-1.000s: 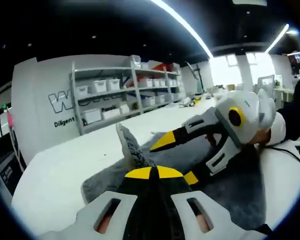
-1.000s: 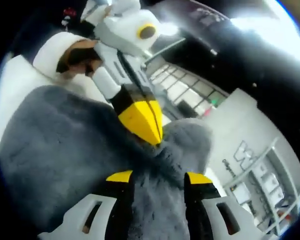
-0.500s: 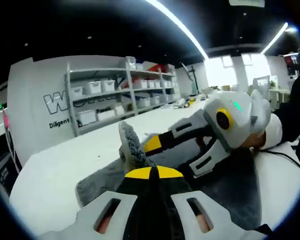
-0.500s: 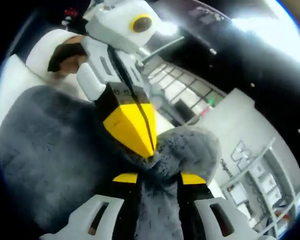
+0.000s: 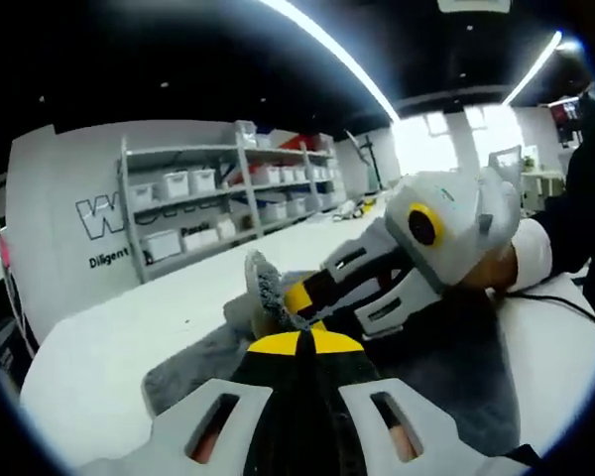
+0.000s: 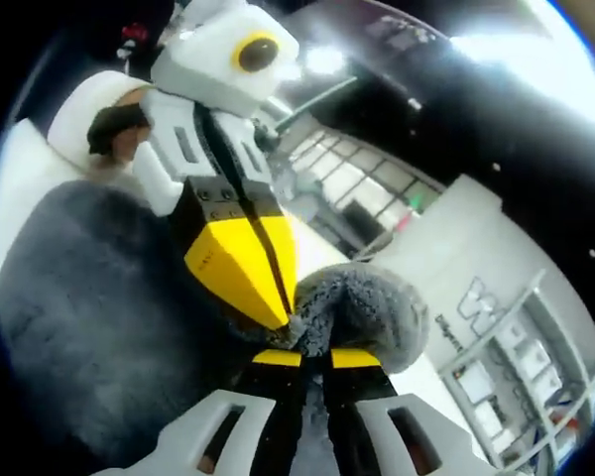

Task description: Open the folded towel by lifting each exposed corner and separating the folded layers until the towel lies flat within the target outline without major curled edges

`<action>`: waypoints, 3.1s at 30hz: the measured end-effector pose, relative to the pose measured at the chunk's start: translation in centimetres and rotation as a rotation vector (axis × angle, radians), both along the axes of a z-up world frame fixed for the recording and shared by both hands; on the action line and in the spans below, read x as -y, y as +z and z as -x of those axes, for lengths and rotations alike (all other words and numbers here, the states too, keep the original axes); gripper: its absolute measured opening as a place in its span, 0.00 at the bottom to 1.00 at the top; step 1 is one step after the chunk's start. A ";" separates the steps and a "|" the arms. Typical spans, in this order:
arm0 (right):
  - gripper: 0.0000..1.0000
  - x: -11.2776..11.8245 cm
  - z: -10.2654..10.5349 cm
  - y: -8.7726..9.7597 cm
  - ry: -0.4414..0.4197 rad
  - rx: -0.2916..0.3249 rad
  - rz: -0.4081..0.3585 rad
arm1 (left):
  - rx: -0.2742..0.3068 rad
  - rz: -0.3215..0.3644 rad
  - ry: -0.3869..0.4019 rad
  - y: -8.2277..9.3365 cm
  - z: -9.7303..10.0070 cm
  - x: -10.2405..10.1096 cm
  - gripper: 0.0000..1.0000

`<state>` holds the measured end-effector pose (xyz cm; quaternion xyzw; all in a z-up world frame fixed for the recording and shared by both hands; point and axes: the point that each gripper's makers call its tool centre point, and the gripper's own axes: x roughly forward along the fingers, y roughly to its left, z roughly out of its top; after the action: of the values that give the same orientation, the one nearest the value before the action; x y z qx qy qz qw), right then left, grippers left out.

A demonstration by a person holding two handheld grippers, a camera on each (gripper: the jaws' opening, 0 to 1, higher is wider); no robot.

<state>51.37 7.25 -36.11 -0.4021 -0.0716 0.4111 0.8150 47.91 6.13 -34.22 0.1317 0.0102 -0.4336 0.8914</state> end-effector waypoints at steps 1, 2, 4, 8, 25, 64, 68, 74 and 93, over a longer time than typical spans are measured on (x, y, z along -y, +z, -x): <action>0.00 0.0 0.1 0.0 0.001 0.001 -0.001 | 0.002 0.001 -0.001 0.0 0.1 0.0 0.01; 0.00 0.1 0.3 0.0 0.002 0.007 0.003 | 0.007 0.003 -0.004 0.1 0.2 0.1 0.01; 0.00 0.3 0.6 0.0 0.001 0.011 0.007 | 0.014 0.006 -0.009 0.1 0.6 0.3 0.01; 0.00 0.7 0.9 0.3 -0.005 0.012 -0.005 | 0.050 0.001 -0.022 0.3 0.6 0.5 0.02; 0.00 1.8 -0.3 0.5 -0.056 -0.026 -0.065 | 0.099 0.037 -0.004 1.3 -1.0 -0.9 0.24; 0.00 3.5 -0.2 2.2 -0.113 -0.050 -0.214 | -0.058 0.178 -0.100 1.2 0.1 0.8 0.41; 0.00 3.0 0.2 2.6 -0.095 -0.029 -0.216 | -0.061 0.157 -0.099 0.7 0.1 0.9 0.34; 0.00 2.9 0.2 2.7 -0.089 -0.034 -0.238 | -0.055 0.133 -0.116 0.3 0.5 1.5 0.29; 0.05 3.3 -0.2 2.3 -0.106 -0.068 -0.252 | -0.010 0.185 -0.118 2.1 1.1 1.2 0.02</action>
<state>51.52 3.91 -33.79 -0.2854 -0.0737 0.3687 0.8816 46.83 4.90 -32.15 0.0470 -0.0331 -0.4849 0.8727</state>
